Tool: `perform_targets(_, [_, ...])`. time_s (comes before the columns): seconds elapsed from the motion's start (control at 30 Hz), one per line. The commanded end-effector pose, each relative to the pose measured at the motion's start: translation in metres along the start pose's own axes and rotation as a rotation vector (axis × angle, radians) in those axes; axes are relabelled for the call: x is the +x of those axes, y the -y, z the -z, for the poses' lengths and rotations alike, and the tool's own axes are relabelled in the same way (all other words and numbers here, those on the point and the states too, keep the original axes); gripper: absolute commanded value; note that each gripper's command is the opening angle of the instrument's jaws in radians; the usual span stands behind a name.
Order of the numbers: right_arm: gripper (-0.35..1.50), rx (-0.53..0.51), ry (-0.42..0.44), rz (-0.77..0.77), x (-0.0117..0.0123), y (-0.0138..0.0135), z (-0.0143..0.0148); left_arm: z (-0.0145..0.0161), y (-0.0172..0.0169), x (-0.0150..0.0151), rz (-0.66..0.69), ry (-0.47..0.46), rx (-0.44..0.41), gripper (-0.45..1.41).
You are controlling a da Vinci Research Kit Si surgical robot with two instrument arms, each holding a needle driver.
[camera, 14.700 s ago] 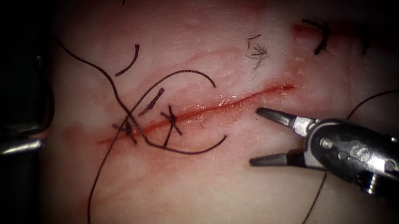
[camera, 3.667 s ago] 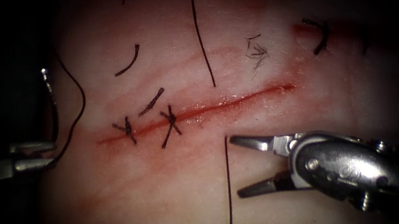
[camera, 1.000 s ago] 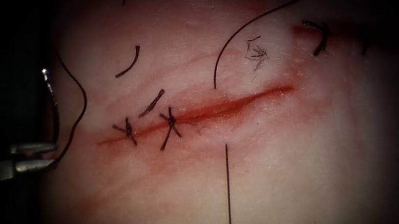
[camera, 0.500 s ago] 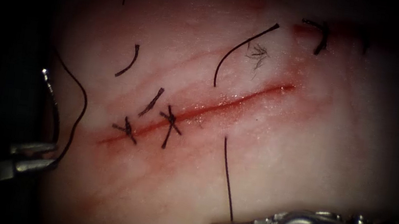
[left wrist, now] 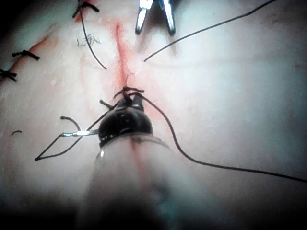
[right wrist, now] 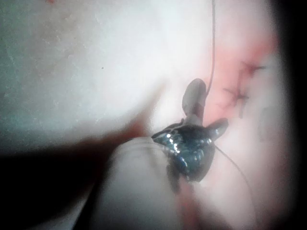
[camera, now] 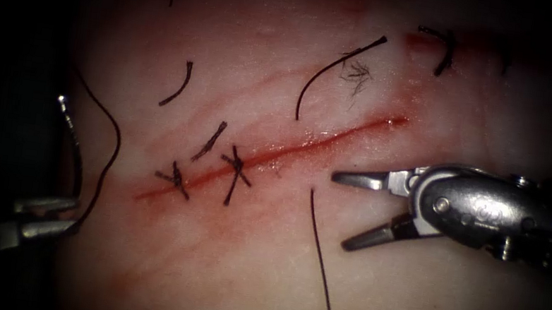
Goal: Wound Closure
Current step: Pull the suture through the incision with the right tool until a short tail remains on the top side.
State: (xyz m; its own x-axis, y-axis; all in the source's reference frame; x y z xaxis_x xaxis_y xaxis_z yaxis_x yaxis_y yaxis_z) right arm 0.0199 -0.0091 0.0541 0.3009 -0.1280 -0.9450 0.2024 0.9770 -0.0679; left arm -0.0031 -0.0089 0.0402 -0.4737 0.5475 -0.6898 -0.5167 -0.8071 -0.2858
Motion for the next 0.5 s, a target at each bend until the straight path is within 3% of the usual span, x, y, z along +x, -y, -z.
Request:
perform_targets(0.03, [1.47,0.009,-0.003,0.019,-0.0023,0.0002,-0.0023,-0.0007,0.0001,0.0001,-0.002,-0.002,0.000,-0.35])
perform_targets(0.3, [1.36,0.006,0.013,0.023,-0.0033,-0.0003,-0.0039,-0.0007,0.0001,0.0002,-0.002,-0.002,0.000,-0.35])
perform_targets(0.4, [1.06,0.001,0.009,0.023,-0.0032,-0.0002,-0.0043,-0.0007,0.0001,0.0002,-0.001,-0.002,0.000,-0.35])
perform_targets(0.5, [-0.35,0.052,-0.016,0.024,-0.0031,-0.0002,-0.0042,-0.0007,0.0001,0.0002,-0.001,-0.002,0.000,-0.35])
